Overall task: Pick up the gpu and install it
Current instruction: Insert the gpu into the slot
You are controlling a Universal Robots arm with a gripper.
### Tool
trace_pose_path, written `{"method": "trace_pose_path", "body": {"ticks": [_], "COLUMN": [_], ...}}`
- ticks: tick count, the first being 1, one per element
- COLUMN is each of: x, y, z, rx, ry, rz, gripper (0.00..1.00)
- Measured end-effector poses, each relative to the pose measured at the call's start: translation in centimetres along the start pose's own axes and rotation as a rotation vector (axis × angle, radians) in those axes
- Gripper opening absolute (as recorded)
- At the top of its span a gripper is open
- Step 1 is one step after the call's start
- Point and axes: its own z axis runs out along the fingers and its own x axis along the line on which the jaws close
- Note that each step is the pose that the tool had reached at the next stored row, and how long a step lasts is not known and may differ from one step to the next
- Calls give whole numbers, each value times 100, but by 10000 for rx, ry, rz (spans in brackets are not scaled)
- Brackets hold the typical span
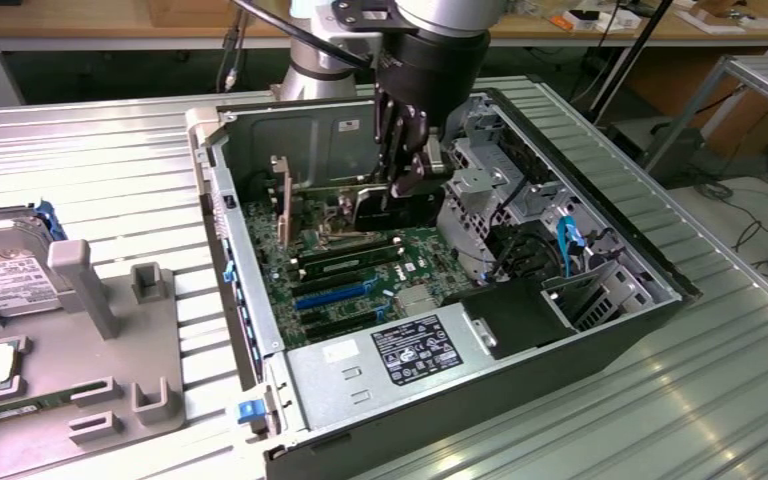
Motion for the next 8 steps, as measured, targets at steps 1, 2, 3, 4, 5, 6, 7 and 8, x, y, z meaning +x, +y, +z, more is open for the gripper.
{"method": "trace_pose_path", "body": {"ticks": [1,2,3,4,5,6,7,8], "x": [0,0,1,1,1,1,1,2], "y": [0,0,0,0,0,0,0,3], "z": [12,19,26,33,42,49,59,76], "rx": [0,0,1,1,1,2,2,2], "ry": [0,1,0,0,0,-1,-1,-2], "rz": [26,40,54,68,83,96,105,112], "gripper": [27,27,27,27,27,27,27,27]}}
